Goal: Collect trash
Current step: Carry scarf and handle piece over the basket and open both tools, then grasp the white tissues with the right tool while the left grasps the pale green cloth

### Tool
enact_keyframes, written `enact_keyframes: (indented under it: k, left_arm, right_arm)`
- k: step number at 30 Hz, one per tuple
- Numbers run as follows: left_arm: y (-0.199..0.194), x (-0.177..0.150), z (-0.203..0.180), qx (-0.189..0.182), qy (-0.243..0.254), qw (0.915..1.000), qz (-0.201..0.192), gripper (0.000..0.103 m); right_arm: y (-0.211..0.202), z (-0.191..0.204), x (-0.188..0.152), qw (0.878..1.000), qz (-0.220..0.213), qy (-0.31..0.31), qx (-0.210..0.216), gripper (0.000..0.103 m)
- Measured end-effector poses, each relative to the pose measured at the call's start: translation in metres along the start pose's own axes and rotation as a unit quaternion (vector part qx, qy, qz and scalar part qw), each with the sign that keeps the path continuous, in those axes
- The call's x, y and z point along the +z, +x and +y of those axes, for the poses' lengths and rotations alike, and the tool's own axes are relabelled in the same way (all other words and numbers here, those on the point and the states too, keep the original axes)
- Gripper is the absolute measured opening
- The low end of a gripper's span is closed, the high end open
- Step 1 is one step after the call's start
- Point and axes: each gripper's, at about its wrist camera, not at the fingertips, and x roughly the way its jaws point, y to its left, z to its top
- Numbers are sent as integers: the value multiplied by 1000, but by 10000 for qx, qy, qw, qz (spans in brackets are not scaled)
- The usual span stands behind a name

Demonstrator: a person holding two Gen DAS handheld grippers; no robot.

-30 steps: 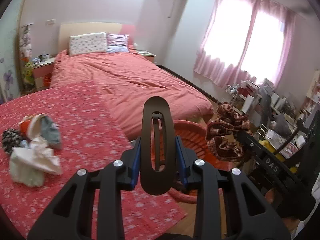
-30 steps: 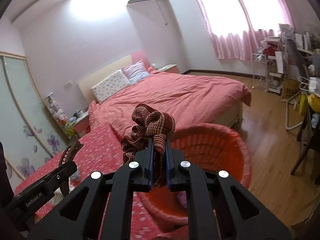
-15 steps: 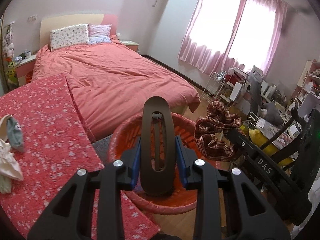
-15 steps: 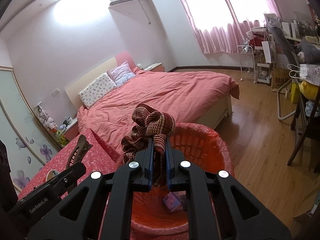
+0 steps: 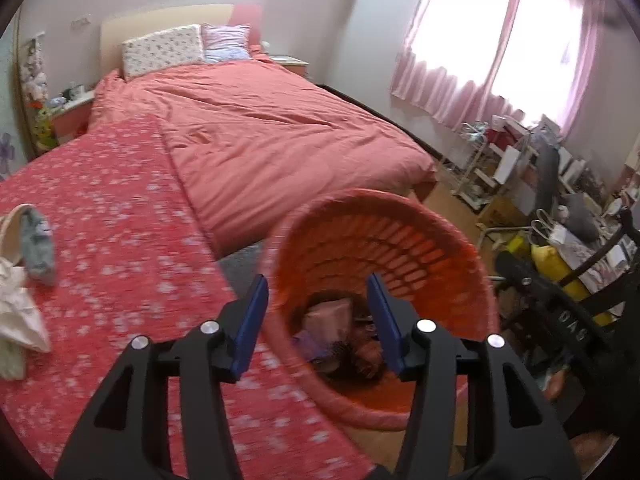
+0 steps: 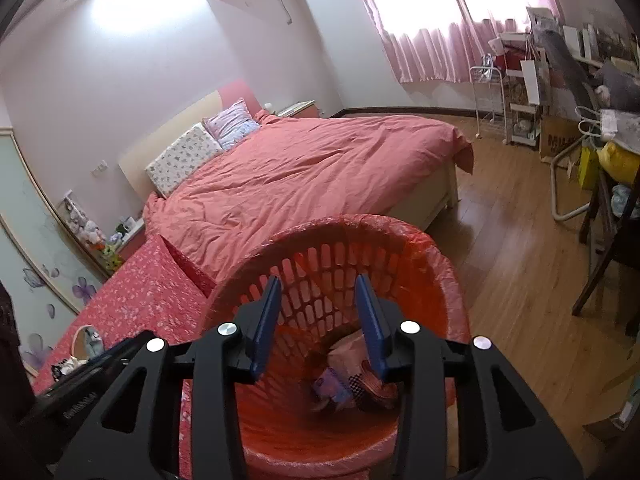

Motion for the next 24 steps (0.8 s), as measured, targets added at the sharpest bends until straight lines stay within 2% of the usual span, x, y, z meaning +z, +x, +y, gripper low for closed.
enact_keyframes:
  k: [7, 13, 18, 24]
  left_arm:
    - [-36, -17, 43, 657, 35, 9976, -232, 62]
    - [-65, -31, 90, 1099, -252, 9932, -289, 70]
    - [-91, -43, 130, 1593, -490, 9851, -434, 76]
    - [-124, -61, 182, 2231, -783, 9698, -603, 78]
  right_arm:
    - [-9, 20, 0, 9994, -55, -336, -107, 41]
    - [-12, 51, -8, 9979, 13, -644, 67, 41]
    - [-11, 80, -16, 9954, 152, -906, 283, 41]
    - [-5, 135, -36, 9867, 446, -1369, 749, 41]
